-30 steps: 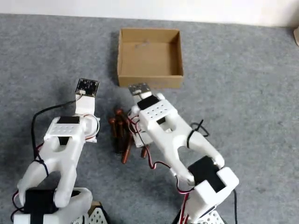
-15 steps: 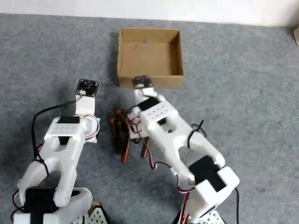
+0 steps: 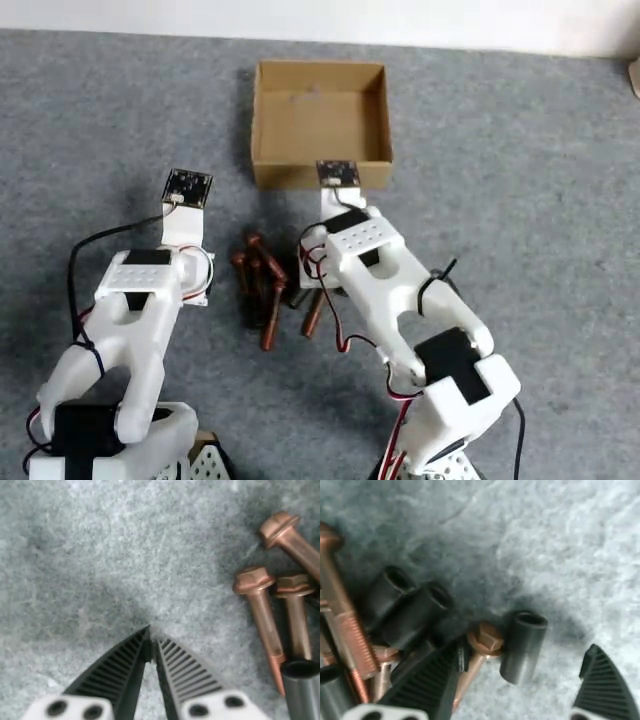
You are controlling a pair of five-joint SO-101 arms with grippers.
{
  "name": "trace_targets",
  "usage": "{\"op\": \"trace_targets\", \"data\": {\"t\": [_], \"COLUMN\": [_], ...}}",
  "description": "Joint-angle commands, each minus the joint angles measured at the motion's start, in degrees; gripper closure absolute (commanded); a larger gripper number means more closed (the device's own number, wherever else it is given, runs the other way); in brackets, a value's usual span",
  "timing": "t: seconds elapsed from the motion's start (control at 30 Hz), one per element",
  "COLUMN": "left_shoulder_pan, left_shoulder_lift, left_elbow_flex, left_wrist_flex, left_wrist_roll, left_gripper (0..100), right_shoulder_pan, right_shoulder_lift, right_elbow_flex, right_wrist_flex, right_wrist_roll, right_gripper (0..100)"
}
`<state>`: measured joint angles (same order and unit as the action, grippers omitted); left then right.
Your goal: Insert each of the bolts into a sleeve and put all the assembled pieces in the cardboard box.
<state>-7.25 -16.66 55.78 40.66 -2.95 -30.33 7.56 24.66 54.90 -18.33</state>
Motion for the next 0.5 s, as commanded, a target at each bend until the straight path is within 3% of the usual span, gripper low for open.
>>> {"op": "trace_targets", "data": {"t": [0.0,0.47], "left_shoulder_pan": [-0.6,-0.6], "left_shoulder_lift": [-0.2,-0.2], "left_elbow_flex": [-2.7,-2.7], "left_wrist_flex": [-1.1,-1.1], "left_wrist_roll": [0.2,0.2], "left_gripper": [99,99], "right_shoulder_pan": [1.0,2.2], "right_shoulder_lift": [-0.3,-0.7], "right_elbow_flex": [0.2,4.0], "right_wrist_flex": [-1.1,-7.3], "right_wrist_roll": [-0.3,-0.4], "right_gripper": [67.0,67.0]}}
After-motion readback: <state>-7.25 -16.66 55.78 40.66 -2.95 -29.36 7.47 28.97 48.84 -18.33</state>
